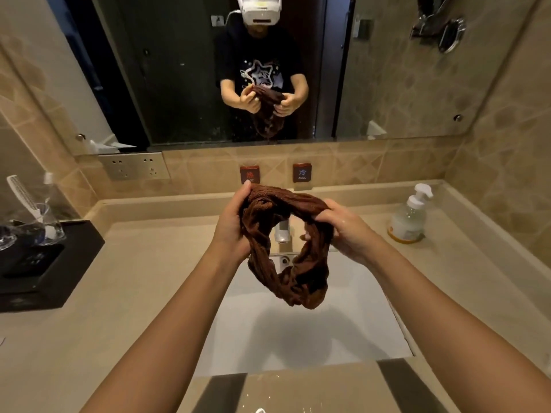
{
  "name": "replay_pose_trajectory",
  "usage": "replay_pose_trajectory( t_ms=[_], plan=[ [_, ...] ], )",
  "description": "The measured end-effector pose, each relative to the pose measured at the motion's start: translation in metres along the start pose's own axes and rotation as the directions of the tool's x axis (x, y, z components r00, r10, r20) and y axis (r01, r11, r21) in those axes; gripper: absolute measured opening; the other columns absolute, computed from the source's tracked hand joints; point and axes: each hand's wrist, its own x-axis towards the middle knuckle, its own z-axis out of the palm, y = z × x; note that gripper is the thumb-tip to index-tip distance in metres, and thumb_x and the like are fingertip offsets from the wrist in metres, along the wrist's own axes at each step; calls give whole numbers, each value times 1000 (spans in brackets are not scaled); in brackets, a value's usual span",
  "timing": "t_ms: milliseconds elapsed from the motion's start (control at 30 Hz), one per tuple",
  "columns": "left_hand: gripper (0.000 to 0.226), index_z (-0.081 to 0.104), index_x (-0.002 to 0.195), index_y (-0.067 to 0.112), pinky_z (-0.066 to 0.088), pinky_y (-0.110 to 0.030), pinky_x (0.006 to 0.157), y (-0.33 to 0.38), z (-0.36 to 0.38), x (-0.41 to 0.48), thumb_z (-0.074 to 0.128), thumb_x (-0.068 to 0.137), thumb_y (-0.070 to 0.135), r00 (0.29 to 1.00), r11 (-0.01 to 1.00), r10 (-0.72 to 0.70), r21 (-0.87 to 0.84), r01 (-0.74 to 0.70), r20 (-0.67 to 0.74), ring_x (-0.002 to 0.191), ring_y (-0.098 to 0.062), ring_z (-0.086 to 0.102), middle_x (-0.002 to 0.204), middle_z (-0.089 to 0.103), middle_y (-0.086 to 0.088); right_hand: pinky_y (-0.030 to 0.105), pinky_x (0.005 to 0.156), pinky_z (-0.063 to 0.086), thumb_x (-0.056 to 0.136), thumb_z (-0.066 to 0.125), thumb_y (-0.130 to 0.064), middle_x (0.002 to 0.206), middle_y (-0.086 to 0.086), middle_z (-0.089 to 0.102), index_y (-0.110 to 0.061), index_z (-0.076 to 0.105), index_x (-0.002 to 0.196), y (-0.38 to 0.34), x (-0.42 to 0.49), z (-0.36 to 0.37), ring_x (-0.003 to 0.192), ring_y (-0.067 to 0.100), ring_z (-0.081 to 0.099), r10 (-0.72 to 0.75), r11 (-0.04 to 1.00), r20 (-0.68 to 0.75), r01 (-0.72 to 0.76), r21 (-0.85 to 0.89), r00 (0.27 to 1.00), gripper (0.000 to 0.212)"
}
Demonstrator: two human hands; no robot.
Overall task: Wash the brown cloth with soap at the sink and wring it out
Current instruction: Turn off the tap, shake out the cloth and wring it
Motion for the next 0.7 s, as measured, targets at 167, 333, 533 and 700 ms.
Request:
replay_pose_trajectory(
  t_ms=[167, 333, 533, 700],
  plan=[
    [46, 55, 124, -1, 49, -37, 90, -8, -14, 8, 45, 96, 34, 998, 957, 61, 287, -49, -34, 87, -21, 67, 101, 69, -12, 30, 60, 49, 86, 51, 0, 64, 5, 50, -9, 49, 93, -71, 2, -5, 52, 11, 49, -93, 991, 43, 96, -93, 995, 12],
    [42, 52, 127, 20, 55, -29, 81, -15, -16, 13, 60, 87, 29, 991, 830, -66, 558, -12, 120, 99, -19, 67, 114, 67, -5, 27, 52, 46, 84, 54, 5, 53, 2, 51, -11, 49, 84, -125, 10, -4, 46, 10, 48, -164, 971, 29, 166, -172, 986, 16],
    [36, 60, 120, 18, 48, -25, 86, -13, 5, 26, 67, 86, 25, 980, 555, -177, 832, 23, 91, 111, -18, 61, 117, 67, -3, 25, 49, 48, 83, 56, 4, 60, 4, 56, -10, 51, 85, -133, 20, -7, 45, 10, 53, -198, 978, -60, 193, -75, 978, 15],
    [24, 53, 119, 12, 53, -31, 79, -2, 28, 36, 50, 95, 14, 998, 696, 7, 717, -44, 55, 97, -24, 65, 107, 65, -10, 26, 47, 46, 85, 53, 5, 70, 8, 54, -9, 48, 85, -141, 23, -10, 49, 12, 51, -263, 958, -85, 270, 95, 961, 15]
  ],
)
